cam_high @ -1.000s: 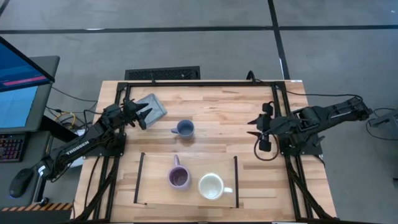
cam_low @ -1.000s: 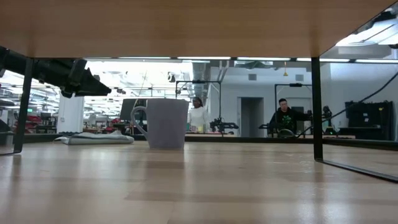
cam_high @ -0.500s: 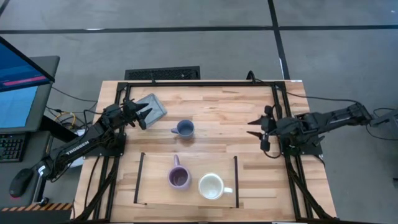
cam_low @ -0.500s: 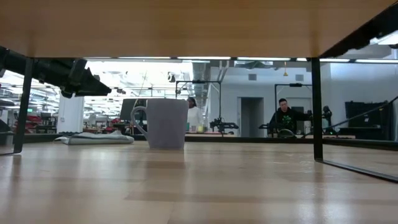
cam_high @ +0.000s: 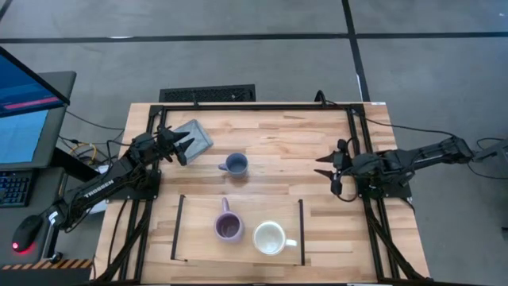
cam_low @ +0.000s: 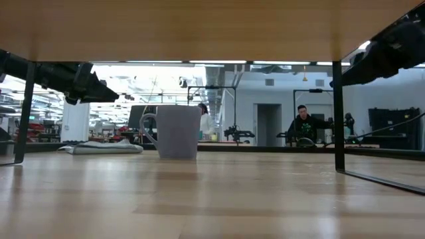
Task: Stack small to large cups/mugs on shelf
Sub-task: Put the blue mug on the shelf
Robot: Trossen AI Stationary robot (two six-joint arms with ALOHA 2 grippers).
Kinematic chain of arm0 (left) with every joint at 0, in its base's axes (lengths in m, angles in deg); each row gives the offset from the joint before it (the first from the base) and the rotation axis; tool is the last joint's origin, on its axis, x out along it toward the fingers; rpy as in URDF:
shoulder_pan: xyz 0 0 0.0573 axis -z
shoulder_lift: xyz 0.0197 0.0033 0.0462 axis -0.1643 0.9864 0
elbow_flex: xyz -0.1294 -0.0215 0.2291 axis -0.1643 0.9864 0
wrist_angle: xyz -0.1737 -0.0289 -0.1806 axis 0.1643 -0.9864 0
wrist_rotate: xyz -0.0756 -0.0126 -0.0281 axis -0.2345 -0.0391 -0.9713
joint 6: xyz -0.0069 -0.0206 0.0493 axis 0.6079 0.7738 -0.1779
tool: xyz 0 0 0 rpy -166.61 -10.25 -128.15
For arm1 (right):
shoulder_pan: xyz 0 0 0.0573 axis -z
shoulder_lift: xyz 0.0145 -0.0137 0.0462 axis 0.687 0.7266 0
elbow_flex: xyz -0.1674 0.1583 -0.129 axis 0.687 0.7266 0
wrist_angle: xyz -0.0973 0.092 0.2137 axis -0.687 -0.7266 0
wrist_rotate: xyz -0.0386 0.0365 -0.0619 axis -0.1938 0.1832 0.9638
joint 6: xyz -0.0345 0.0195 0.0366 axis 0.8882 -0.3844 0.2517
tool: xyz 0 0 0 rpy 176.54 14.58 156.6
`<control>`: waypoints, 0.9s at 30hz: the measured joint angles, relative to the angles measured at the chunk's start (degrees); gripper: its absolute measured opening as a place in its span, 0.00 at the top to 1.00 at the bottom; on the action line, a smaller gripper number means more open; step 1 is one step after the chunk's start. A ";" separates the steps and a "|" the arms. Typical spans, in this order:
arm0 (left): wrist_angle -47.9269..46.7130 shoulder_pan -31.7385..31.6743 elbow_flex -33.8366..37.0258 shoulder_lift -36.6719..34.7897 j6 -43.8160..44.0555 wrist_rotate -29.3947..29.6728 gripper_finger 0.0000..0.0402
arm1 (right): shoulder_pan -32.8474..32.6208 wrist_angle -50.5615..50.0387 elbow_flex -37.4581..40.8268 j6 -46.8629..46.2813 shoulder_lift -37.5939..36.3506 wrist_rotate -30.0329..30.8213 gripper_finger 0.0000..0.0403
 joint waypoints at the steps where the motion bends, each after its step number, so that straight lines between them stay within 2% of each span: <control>1: 0.00 0.00 0.00 -0.02 0.02 0.00 0.61 | 0.00 0.60 0.57 -0.15 -0.02 0.00 0.51; 10: 0.04 -0.02 0.00 0.00 0.09 0.04 0.61 | -0.02 9.28 7.96 -0.09 0.07 0.00 0.51; 16: 0.04 -0.01 0.00 0.00 2.92 0.04 0.61 | -0.02 14.78 10.87 0.94 0.05 0.00 0.51; 23: 0.04 -0.01 0.00 -0.01 2.82 0.00 0.61 | -0.02 17.18 13.31 1.51 0.04 0.03 0.51; 27: 0.04 0.00 0.00 0.00 2.82 -0.02 0.61 | -0.02 22.13 15.57 2.42 0.04 0.16 0.51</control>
